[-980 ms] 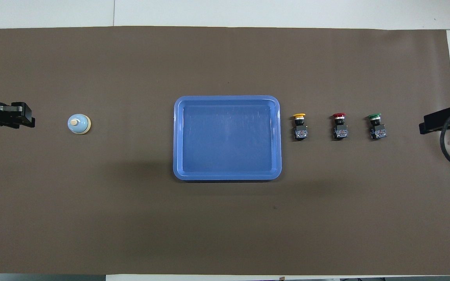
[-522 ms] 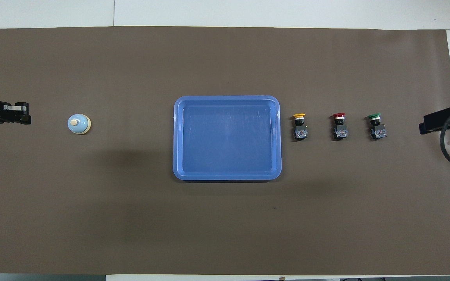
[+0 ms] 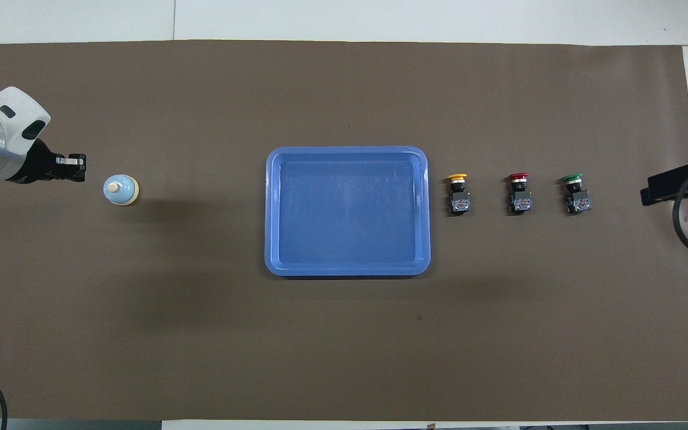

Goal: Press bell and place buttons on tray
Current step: 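Move the left gripper over the bell and press down on it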

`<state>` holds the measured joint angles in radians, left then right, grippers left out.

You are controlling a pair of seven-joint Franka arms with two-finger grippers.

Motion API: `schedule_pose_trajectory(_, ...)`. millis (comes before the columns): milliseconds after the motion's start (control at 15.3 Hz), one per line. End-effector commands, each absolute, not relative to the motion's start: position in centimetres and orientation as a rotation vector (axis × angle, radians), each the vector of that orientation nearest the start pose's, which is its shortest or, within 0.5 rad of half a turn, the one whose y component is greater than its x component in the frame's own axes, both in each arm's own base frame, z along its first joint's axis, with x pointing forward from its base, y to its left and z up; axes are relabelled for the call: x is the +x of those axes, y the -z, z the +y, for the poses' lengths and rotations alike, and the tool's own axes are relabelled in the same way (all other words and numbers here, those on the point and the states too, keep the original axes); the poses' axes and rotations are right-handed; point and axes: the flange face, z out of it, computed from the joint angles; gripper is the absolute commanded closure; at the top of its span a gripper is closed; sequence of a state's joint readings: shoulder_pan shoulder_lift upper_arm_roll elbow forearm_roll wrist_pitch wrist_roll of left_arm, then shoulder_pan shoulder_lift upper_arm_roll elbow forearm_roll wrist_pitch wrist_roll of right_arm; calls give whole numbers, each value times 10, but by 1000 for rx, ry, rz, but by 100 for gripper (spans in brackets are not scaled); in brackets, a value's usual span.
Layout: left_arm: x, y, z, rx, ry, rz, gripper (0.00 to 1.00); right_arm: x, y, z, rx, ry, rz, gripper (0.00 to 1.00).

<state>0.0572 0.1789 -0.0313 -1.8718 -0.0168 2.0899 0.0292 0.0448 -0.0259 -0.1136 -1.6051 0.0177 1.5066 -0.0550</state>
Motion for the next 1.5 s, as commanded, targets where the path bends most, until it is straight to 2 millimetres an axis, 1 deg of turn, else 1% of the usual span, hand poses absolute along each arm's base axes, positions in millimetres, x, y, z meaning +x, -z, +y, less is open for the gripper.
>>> schedule_pose_trajectory(0, 612, -404, 17, -3154, 93, 14, 100, 532, -617, -37, -3117, -125, -1, 0)
schedule_pose_trajectory(196, 611, -390, 18, -3154, 74, 15, 100, 532, -617, -36, -3115, -125, -1, 0)
schedule_pose_trajectory(457, 604, -371, 18, -3151, 112, 12, 100, 532, -617, -37, -3115, -125, 1, 0)
schedule_pose_trajectory(980, 599, -355, 16, -3153, 100, 10, 100, 532, -617, -37, -3117, -125, 1, 0)
schedule_pose_trajectory(1306, 600, -351, 17, -3151, 114, 11, 100, 532, -617, -37, -3117, -125, 1, 0)
schedule_pose_trajectory(1437, 601, -341, 16, -3153, 100, 10, 100, 532, -617, -37, -3117, -125, -1, 0)
